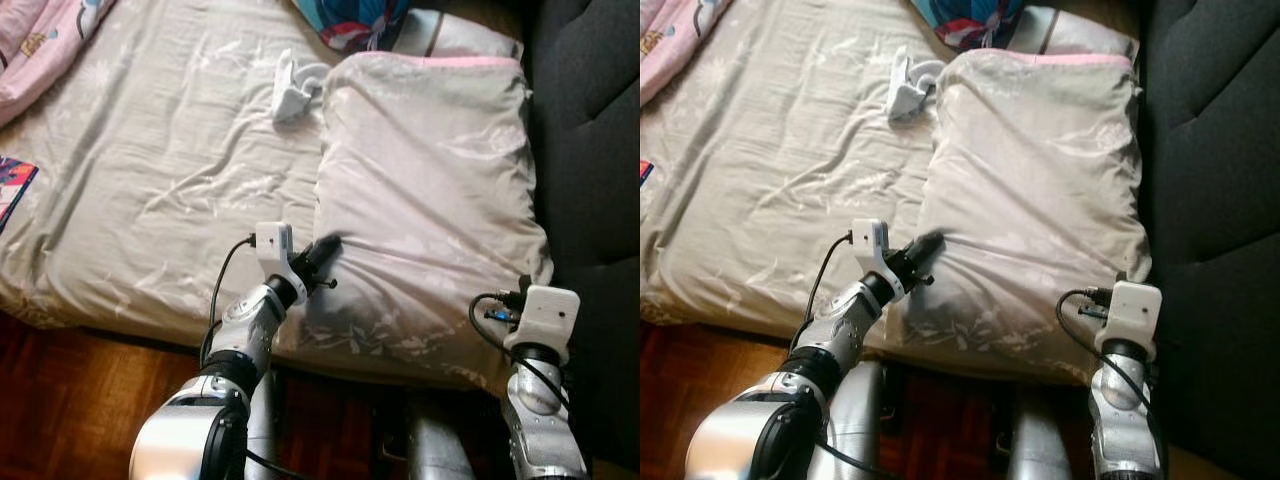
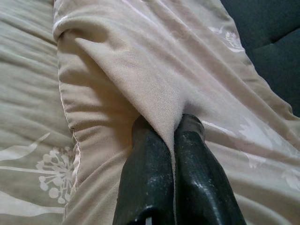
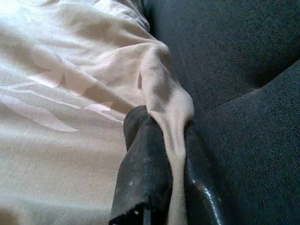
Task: Clean up the room
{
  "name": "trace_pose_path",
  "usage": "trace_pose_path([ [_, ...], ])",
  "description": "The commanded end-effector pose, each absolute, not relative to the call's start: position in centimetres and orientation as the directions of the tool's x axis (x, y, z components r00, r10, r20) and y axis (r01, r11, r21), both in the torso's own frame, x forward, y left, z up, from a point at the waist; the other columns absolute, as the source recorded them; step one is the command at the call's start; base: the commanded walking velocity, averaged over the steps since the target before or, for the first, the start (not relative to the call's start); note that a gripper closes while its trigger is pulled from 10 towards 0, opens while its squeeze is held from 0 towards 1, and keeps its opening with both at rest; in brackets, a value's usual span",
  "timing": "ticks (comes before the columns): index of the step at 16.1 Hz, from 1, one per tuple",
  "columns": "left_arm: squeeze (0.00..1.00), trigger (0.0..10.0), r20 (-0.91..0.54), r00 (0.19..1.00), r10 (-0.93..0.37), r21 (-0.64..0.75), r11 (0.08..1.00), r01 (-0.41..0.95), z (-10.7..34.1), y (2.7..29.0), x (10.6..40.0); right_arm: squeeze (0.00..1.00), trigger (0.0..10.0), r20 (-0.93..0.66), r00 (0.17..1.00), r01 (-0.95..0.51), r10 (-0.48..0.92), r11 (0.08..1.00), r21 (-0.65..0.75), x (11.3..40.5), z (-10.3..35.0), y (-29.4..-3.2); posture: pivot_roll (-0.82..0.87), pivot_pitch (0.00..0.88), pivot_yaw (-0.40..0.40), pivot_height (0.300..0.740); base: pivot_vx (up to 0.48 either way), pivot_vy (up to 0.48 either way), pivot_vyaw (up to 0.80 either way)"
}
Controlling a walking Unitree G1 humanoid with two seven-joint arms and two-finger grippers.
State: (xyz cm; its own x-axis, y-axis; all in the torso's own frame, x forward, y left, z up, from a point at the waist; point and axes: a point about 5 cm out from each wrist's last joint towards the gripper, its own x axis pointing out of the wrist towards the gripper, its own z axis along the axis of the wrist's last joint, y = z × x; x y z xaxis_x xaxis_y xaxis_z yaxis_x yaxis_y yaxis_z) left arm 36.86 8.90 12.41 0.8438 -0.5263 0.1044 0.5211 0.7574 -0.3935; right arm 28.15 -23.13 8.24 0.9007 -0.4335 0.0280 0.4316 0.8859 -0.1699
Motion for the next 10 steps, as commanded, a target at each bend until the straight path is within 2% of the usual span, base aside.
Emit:
trace_pose_path([
  [1, 0.00, 10.0, 0.088, 0.907, -0.411, -0.395, 0.822, 0.411, 11.8, 12.0, 36.9, 0.00, 10.0, -0.014, 0.765, 0.634, -0.644, 0.755, -0.166, 25.5, 7.1, -28.4, -0.05, 0.443, 0.001, 0.659, 0.000, 0.000, 0.00],
  [10, 0.00, 10.0, 0.080, 0.903, -0.423, -0.401, 0.815, 0.418, 11.7, 11.8, 36.9, 0.00, 10.0, 0.000, 0.754, 0.651, -0.657, 0.746, -0.144, 26.4, 7.4, -29.4, -0.05, 0.447, 0.001, 0.659, 0.000, 0.000, 0.00],
])
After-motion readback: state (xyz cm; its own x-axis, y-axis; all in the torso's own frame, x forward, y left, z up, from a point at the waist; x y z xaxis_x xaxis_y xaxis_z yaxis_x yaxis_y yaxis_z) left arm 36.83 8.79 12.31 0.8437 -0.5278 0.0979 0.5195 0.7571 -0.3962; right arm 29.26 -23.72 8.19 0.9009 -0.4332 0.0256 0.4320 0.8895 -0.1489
